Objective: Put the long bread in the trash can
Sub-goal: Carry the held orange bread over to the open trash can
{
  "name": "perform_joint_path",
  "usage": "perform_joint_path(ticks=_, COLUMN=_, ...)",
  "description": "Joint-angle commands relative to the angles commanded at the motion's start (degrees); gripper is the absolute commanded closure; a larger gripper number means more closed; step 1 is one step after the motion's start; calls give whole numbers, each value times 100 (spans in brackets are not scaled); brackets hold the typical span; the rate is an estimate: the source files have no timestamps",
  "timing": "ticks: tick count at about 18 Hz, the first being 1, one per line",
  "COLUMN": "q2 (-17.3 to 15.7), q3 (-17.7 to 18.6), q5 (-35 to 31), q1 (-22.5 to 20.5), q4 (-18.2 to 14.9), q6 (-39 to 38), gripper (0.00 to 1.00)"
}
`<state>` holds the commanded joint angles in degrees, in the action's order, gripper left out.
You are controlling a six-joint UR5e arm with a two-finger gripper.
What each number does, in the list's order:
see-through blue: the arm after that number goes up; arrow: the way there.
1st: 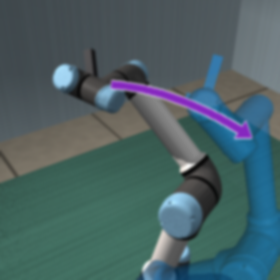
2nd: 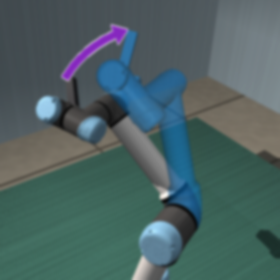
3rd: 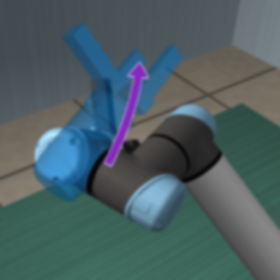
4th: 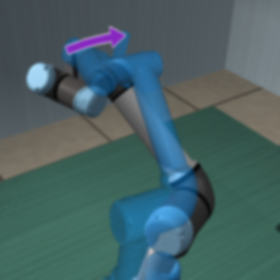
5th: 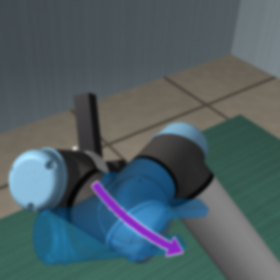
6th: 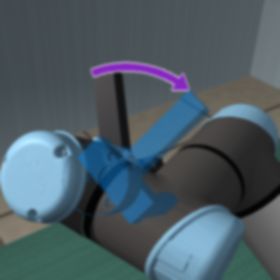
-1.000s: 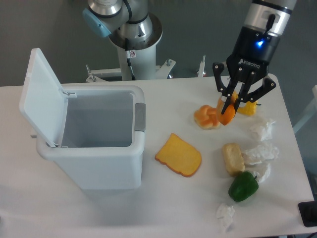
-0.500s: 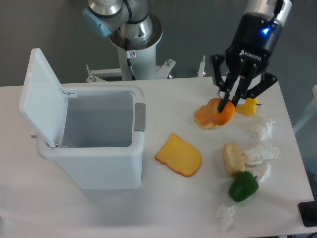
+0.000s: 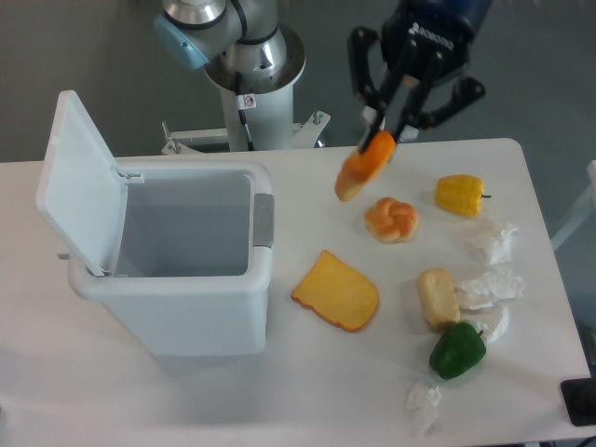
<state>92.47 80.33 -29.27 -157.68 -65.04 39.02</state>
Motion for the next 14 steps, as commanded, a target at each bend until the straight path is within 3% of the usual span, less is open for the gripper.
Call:
perform_joint_path(ticks=7, q2=-106, q3=-17, q5=246, q1=80, q4=44, q6=-280, gripper=75)
perform_joint_path(ticks=14, q2=-141, q3=-43, q5=325, q1=97, q4=351, q6=-879, gripper=75)
